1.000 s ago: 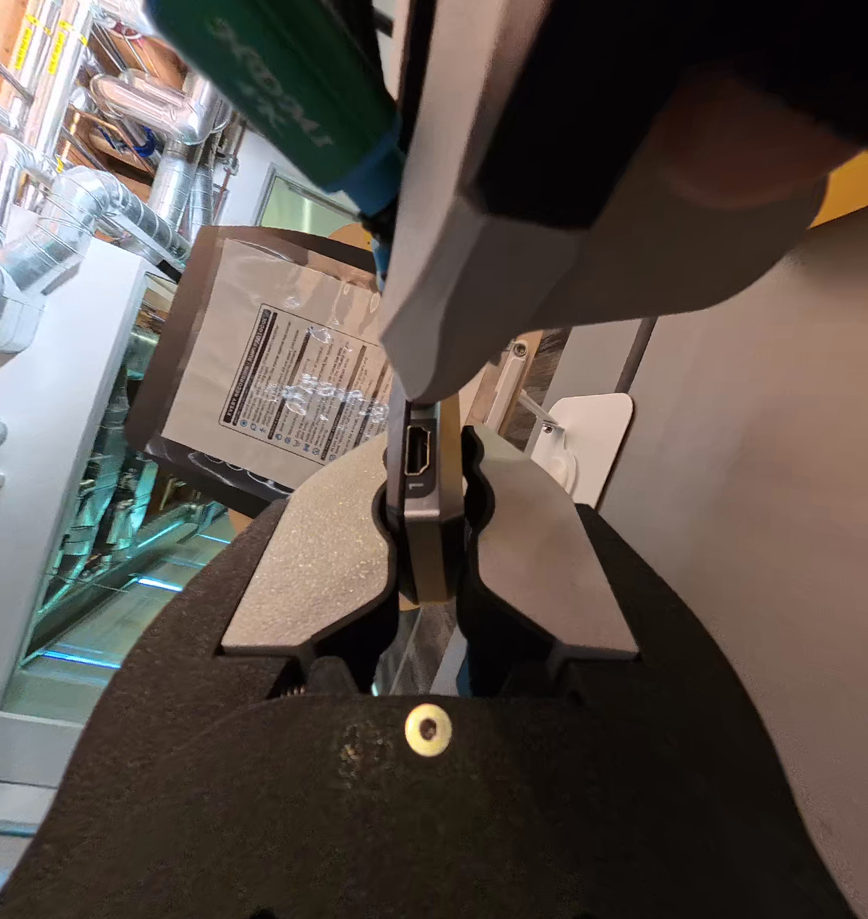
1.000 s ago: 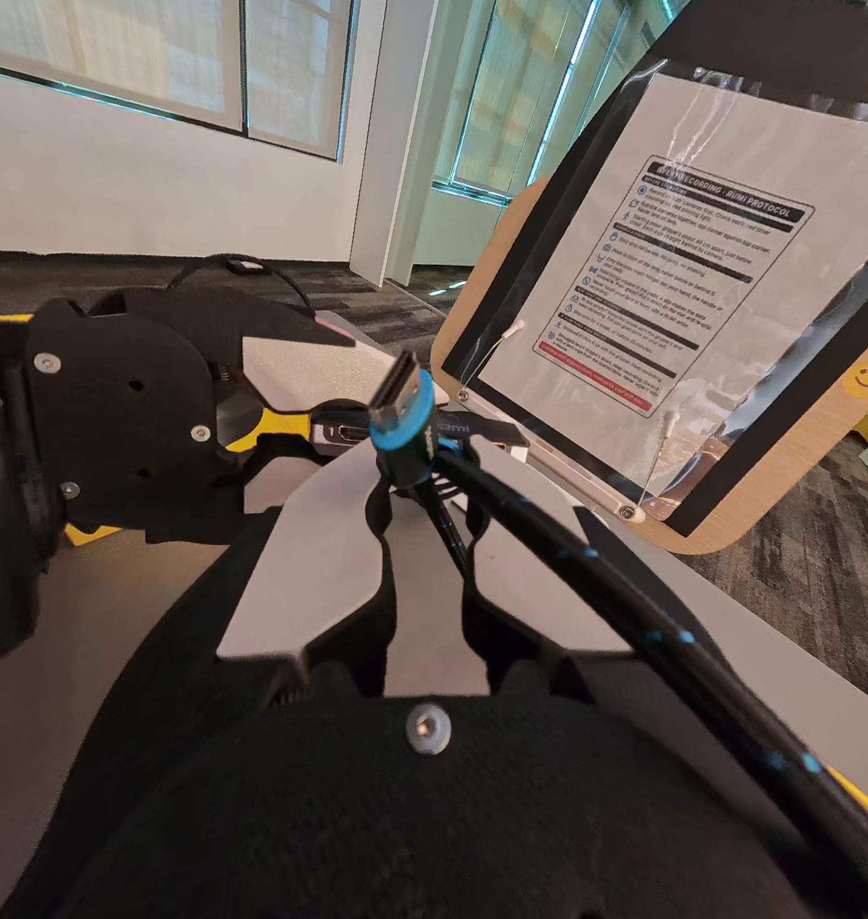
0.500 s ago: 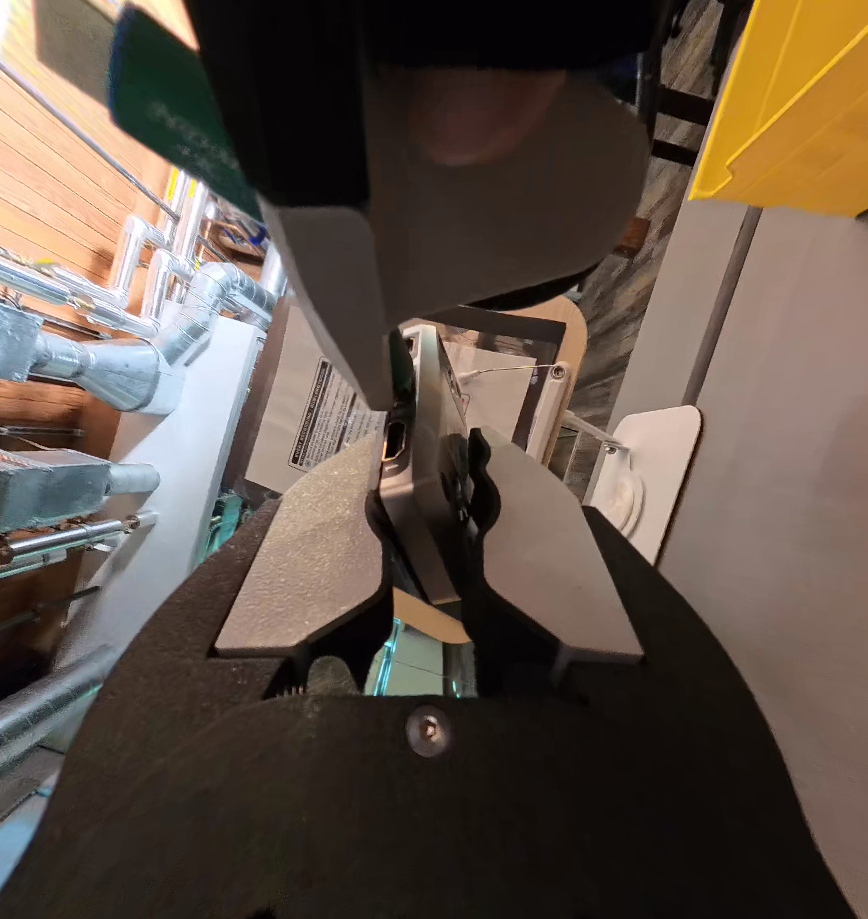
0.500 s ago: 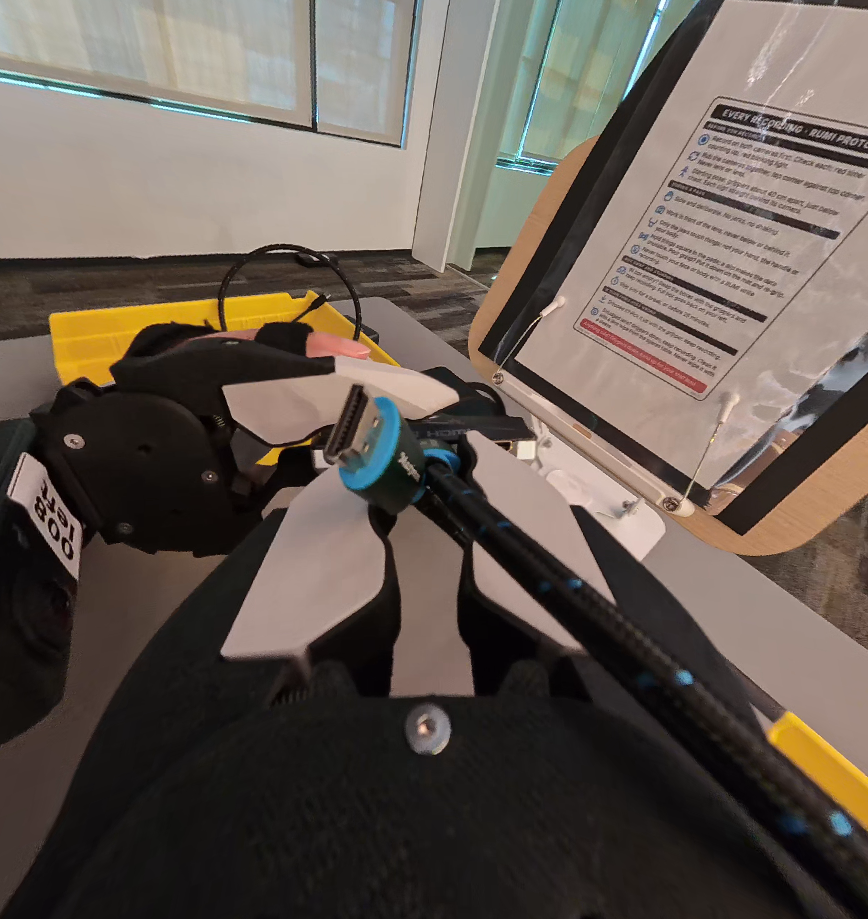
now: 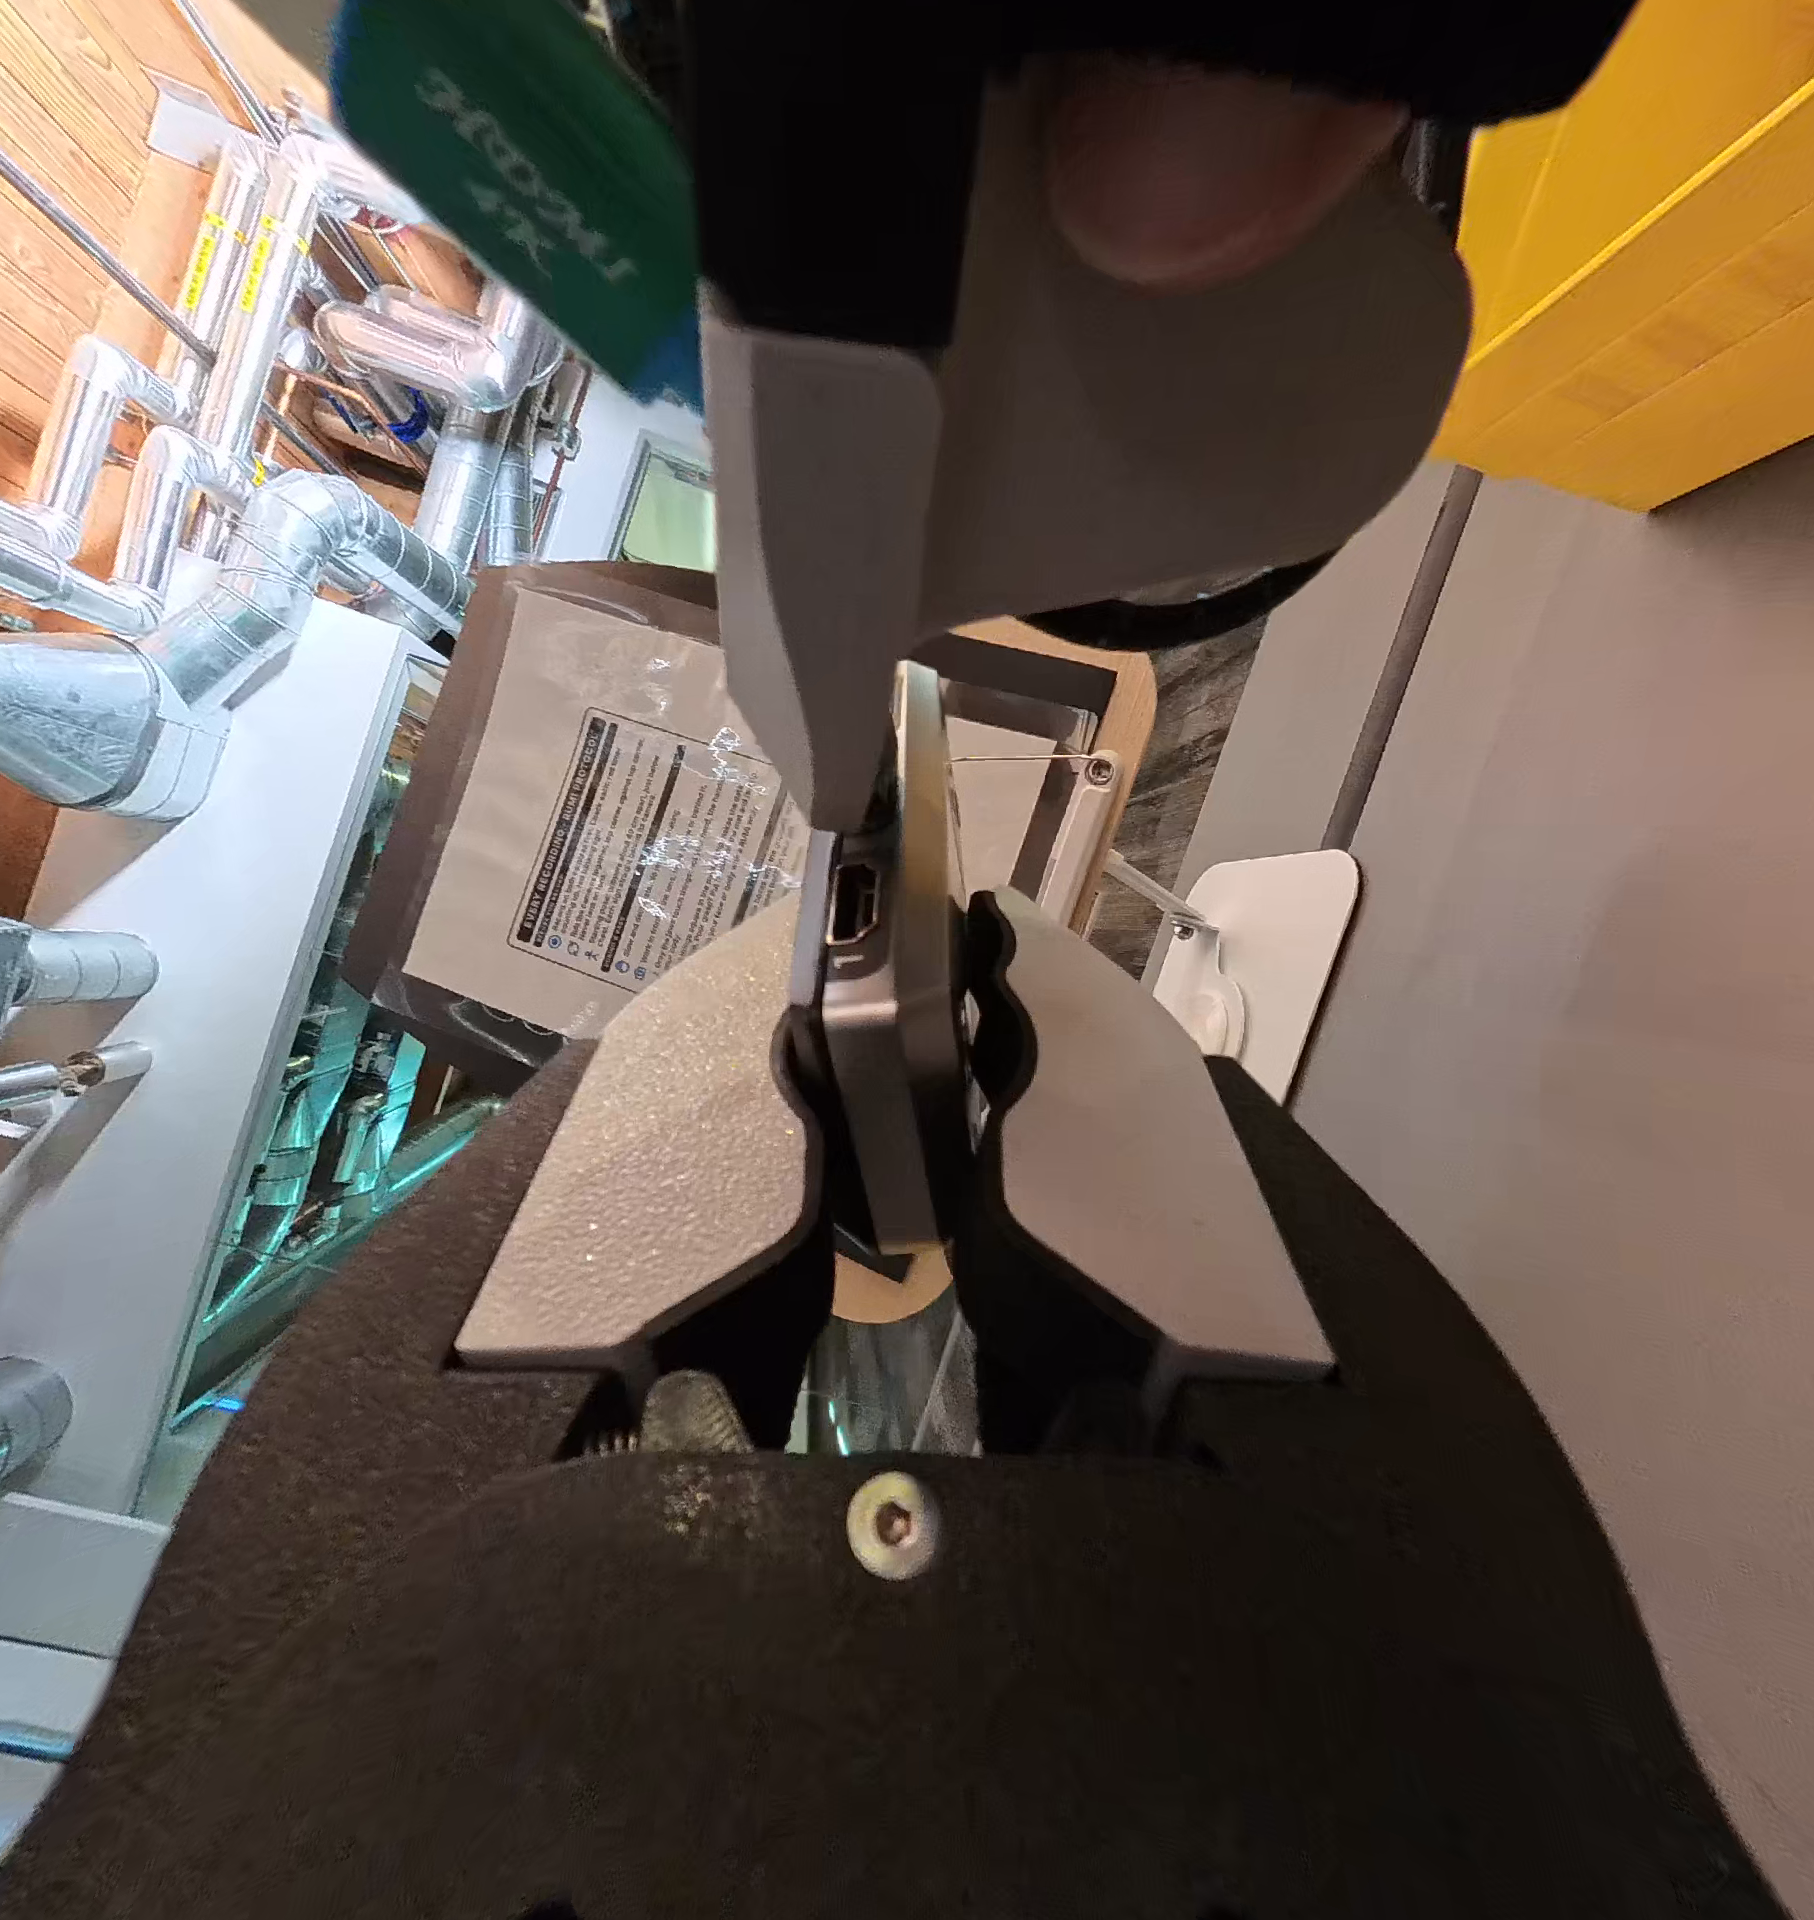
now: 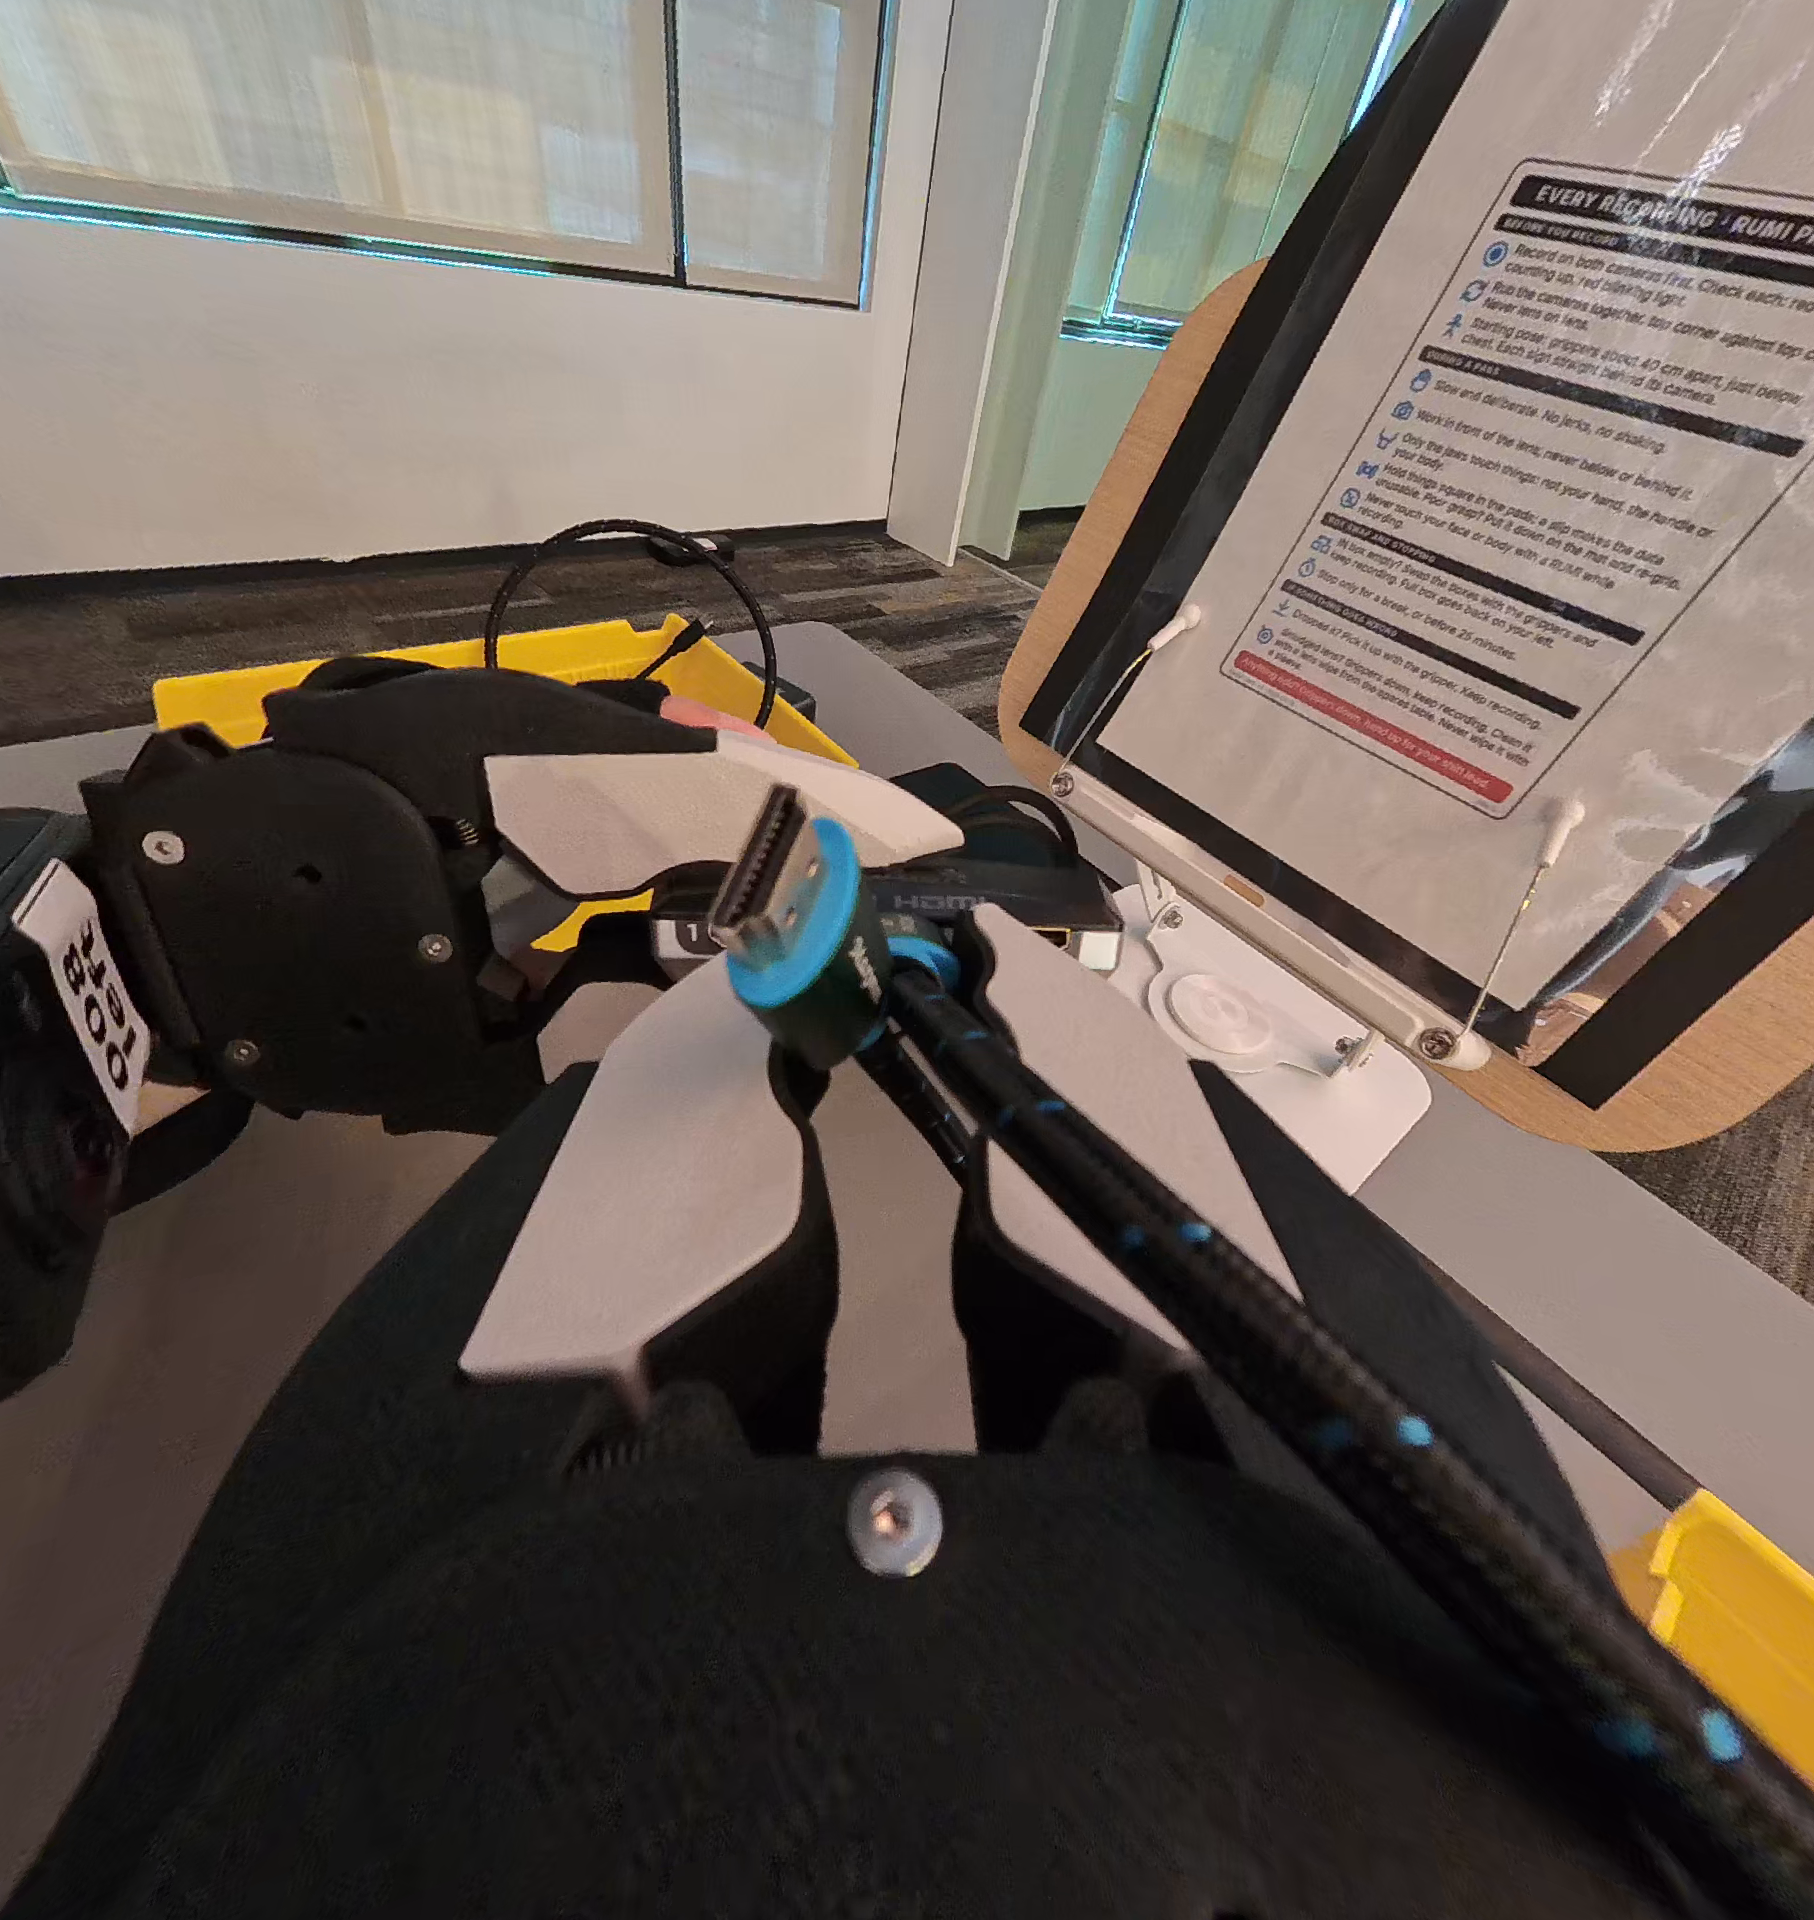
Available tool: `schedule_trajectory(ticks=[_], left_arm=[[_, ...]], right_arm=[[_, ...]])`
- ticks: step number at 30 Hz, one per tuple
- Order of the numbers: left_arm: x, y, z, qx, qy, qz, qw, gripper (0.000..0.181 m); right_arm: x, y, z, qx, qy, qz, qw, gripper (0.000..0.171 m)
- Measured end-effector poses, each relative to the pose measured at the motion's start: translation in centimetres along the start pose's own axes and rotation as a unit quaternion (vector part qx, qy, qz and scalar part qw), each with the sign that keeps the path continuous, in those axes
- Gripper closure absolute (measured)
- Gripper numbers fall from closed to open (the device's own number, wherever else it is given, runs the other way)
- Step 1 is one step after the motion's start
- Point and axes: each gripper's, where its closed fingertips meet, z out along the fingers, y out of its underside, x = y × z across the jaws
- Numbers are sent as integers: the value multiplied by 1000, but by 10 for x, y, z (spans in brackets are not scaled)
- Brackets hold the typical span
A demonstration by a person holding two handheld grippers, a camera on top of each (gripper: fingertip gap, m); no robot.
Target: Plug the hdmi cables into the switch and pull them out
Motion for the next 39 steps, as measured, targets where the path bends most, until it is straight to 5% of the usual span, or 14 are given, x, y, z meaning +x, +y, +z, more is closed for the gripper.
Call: schedule_trajectory(ticks=[3,5,7,16,21,30,34,39], left_arm=[[-2,8,1,-22,1,-5,1000,157],[4,57,12,-127,35,1,991,157],[0,82,13,-128,40,-12,991,157],[-15,30,-1,-51,52,-69,995,156],[-11,17,-6,-33,81,-77,993,155],[-1,11,-10,-38,110,-54,992,155],[1,11,-10,-41,114,-49,991,155],[3,12,-10,-45,119,-43,991,155]], right_arm=[[0,-4,-3,7,14,-10,1000,148],[9,-30,-26,52,60,-36,996,149],[12,-52,-54,67,86,-62,992,149],[39,-33,-66,-1,43,-22,999,148],[79,28,-109,-153,9,78,985,148],[94,217,-184,-419,-152,285,849,148],[85,236,-185,-447,-189,309,818,148],[97,229,-191,-427,-160,325,828,136]])
